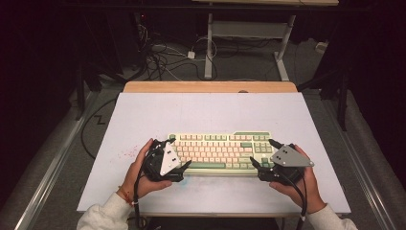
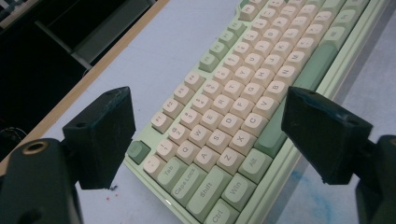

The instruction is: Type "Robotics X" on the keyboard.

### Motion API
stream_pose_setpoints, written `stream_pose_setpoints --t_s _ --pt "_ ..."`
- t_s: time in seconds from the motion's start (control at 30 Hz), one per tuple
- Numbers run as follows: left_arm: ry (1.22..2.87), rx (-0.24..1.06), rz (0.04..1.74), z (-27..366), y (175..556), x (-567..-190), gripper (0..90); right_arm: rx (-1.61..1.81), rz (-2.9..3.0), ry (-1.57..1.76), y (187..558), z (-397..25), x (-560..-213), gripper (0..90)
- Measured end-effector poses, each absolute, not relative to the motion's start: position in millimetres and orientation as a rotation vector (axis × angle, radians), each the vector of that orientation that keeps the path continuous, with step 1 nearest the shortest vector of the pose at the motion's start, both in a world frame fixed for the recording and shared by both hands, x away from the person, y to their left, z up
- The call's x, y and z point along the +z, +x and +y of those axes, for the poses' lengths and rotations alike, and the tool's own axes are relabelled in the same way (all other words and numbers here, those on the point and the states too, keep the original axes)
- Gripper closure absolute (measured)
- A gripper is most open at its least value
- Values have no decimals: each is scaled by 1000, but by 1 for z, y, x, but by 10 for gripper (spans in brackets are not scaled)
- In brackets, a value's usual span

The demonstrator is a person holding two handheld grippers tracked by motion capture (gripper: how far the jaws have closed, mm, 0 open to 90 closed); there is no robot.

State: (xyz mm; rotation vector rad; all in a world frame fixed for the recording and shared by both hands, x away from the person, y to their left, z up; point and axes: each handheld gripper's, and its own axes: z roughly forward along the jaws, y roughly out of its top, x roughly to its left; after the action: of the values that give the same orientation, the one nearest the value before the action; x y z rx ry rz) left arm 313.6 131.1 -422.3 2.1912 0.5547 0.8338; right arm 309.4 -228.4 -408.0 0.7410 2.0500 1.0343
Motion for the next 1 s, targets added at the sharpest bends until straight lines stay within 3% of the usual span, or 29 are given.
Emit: stream_pose_setpoints --t_s 1.0 --pt "2208 855 604 170 297 -436 164 1002 2005 789 291 -265 -411 205"
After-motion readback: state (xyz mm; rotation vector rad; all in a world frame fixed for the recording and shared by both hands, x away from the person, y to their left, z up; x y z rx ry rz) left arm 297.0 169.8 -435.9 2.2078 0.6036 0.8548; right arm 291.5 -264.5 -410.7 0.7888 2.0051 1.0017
